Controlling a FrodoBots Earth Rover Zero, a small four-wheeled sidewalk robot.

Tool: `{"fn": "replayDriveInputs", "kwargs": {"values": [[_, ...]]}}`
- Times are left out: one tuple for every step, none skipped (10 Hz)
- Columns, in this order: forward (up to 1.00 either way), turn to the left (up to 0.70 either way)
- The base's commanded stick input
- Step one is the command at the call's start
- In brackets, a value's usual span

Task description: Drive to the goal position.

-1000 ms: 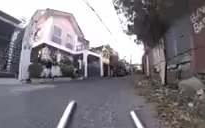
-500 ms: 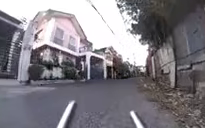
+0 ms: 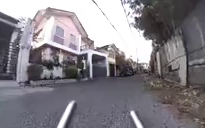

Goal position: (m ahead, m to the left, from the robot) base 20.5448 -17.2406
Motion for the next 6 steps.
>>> {"fn": "replayDriveInputs", "kwargs": {"values": [[1.0, 0.0], [1.0, -0.01], [1.0, -0.08], [1.0, -0.4], [1.0, -0.4], [1.0, -0.4]]}}
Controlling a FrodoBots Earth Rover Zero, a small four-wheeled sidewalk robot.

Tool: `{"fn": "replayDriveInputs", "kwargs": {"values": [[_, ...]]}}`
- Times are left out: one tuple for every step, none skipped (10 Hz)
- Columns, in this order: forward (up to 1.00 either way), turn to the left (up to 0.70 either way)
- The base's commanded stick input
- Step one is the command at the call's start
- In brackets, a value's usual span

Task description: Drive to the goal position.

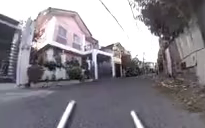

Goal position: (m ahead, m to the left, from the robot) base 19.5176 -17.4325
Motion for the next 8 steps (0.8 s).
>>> {"fn": "replayDriveInputs", "kwargs": {"values": [[1.0, -0.4], [1.0, -0.4], [1.0, -0.4], [1.0, -0.4], [1.0, -0.4], [1.0, -0.4], [1.0, -0.4], [1.0, -0.15]]}}
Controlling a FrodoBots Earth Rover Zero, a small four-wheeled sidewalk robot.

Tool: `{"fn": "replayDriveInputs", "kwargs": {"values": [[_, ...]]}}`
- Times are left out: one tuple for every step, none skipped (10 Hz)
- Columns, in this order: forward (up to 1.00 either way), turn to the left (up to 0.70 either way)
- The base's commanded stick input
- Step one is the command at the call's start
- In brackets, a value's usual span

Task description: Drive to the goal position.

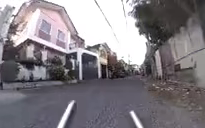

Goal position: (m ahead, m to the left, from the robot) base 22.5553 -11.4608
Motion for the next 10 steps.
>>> {"fn": "replayDriveInputs", "kwargs": {"values": [[1.0, 0.0], [1.0, 0.0], [1.0, 0.0], [1.0, 0.0], [1.0, 0.0], [1.0, 0.0], [1.0, 0.0], [1.0, 0.0], [1.0, 0.0], [1.0, 0.0]]}}
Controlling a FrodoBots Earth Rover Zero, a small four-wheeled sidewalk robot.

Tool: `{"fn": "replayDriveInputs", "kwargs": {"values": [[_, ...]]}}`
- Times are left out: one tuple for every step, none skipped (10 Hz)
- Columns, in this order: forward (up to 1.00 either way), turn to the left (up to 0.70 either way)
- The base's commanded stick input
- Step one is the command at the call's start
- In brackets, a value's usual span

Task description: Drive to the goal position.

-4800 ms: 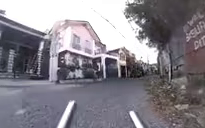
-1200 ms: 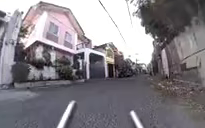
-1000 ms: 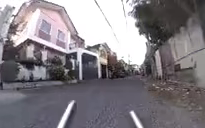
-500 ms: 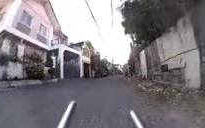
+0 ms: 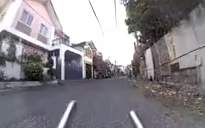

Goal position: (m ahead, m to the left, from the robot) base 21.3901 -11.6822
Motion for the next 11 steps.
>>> {"fn": "replayDriveInputs", "kwargs": {"values": [[1.0, 0.0], [1.0, 0.0], [1.0, 0.0], [1.0, 0.0], [1.0, 0.0], [1.0, -0.04], [1.0, -0.21], [1.0, -0.4], [1.0, -0.4], [1.0, -0.4], [1.0, -0.4]]}}
